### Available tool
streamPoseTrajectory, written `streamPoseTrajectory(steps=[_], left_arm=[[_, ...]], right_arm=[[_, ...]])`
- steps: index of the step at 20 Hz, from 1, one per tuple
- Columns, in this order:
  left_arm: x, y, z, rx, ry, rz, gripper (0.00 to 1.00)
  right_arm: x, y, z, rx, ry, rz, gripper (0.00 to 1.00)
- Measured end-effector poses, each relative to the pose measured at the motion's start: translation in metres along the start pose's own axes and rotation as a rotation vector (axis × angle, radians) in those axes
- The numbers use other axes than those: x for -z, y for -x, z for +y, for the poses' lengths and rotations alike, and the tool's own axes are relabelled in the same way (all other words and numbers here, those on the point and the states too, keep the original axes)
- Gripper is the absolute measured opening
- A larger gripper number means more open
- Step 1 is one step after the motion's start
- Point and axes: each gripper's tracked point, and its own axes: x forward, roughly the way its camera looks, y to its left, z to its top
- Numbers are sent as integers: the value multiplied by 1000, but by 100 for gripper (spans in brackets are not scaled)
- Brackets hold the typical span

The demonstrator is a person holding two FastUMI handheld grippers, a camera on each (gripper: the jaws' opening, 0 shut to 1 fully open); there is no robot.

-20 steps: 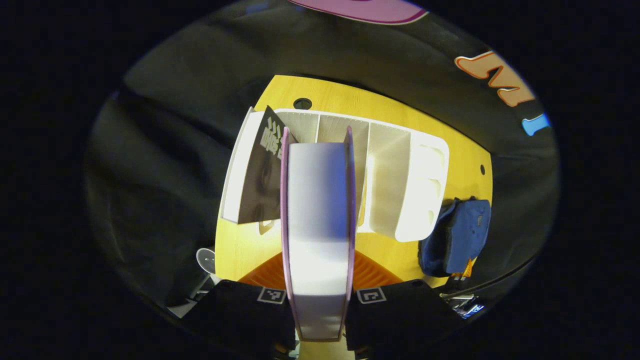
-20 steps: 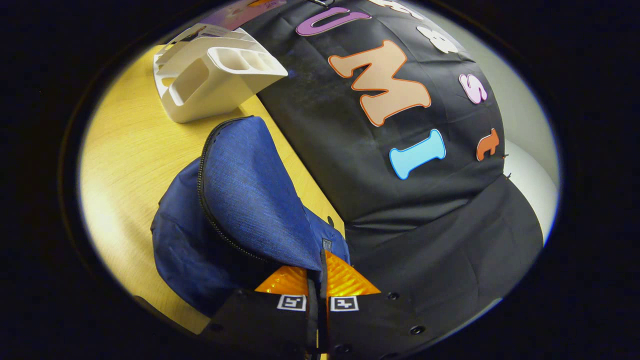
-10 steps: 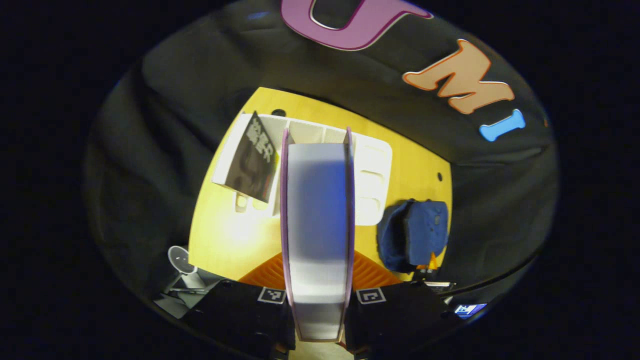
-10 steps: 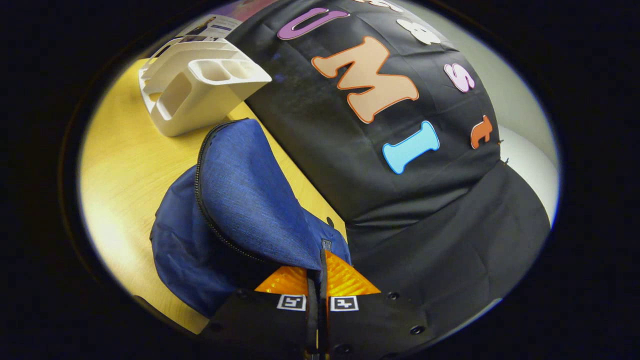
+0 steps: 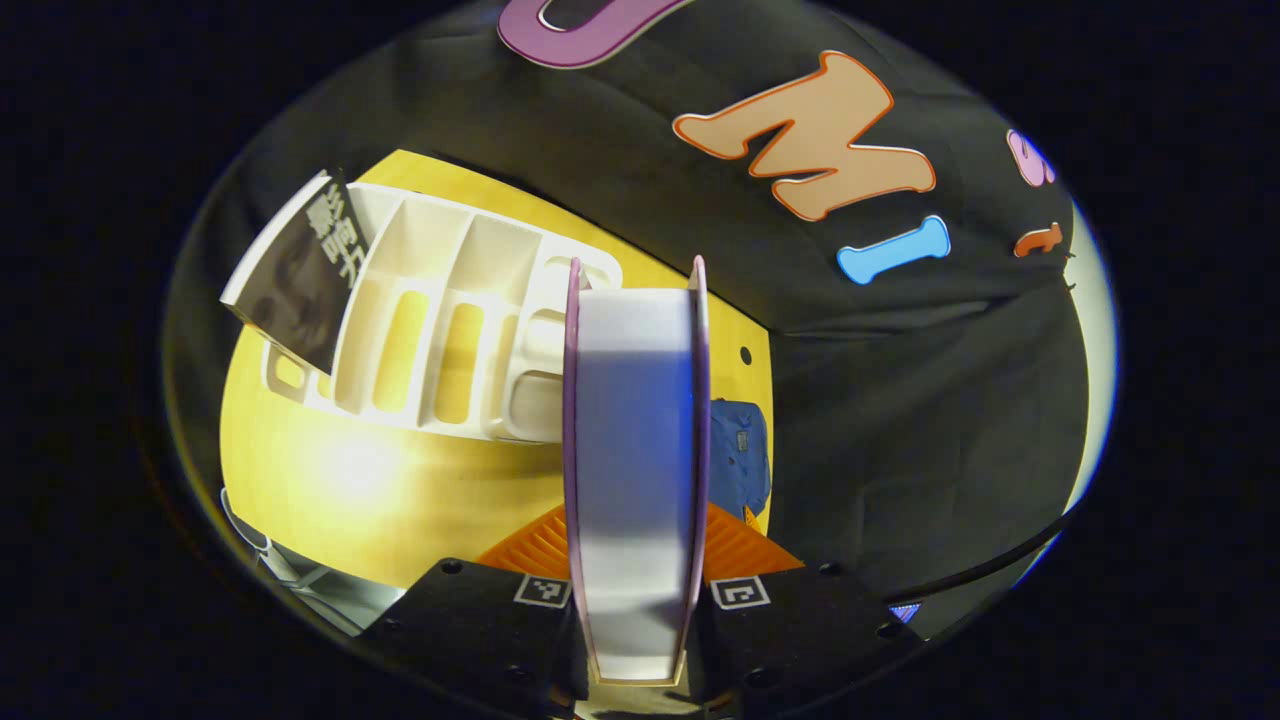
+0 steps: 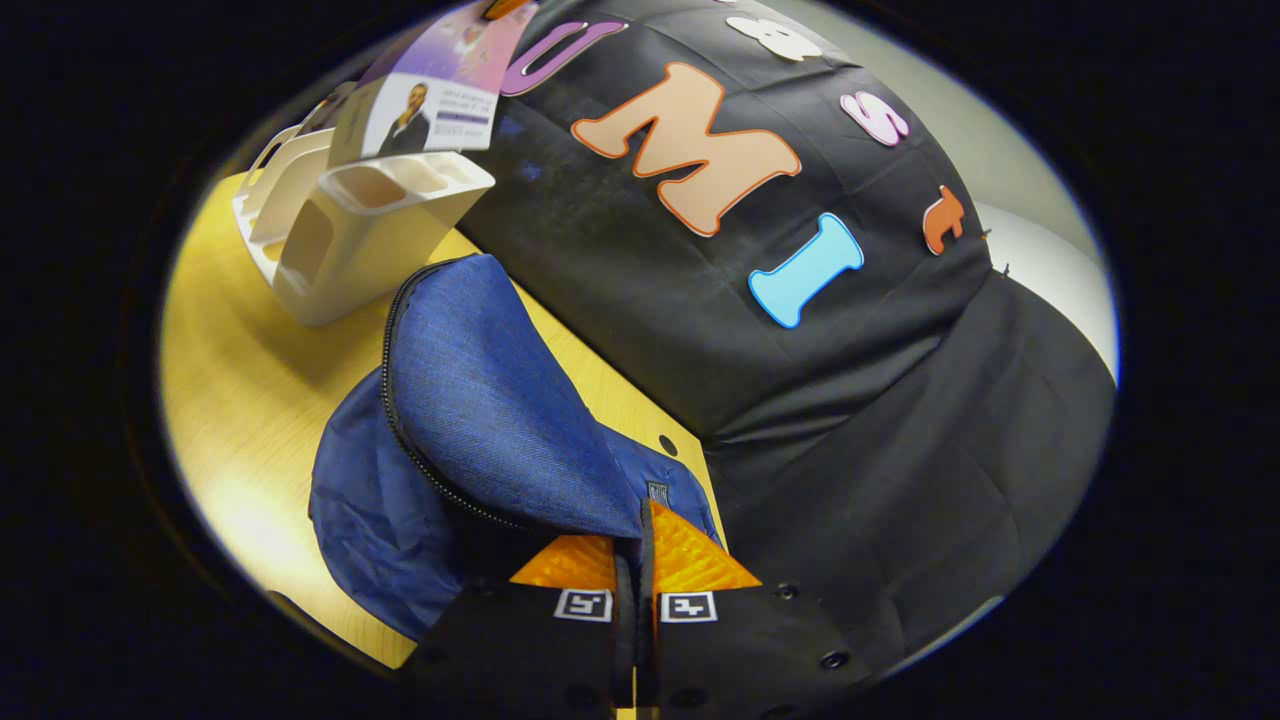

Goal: Open the schoolbag, grab two books from the bookshelf and put them into the schoolbag.

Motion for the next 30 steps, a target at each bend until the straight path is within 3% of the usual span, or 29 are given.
streamPoseTrajectory(steps=[13, 14, 18, 26, 30], left_arm=[[70, -169, -33, 202, 24, 16, 36], [72, -180, -35, 219, 26, 14, 35], [79, -216, -50, 323, 56, 12, 35], [92, -275, -62, 345, 46, 26, 36], [97, -295, -72, 390, 8, 26, 36]], right_arm=[[-12, -12, -29, -38, -142, -40, 7], [-12, -12, -31, -42, -152, -45, 4], [-13, -14, -34, -65, -192, -56, 6], [-18, -16, -36, -101, -224, -76, 0], [-28, -20, -35, -121, -276, -101, 3]])
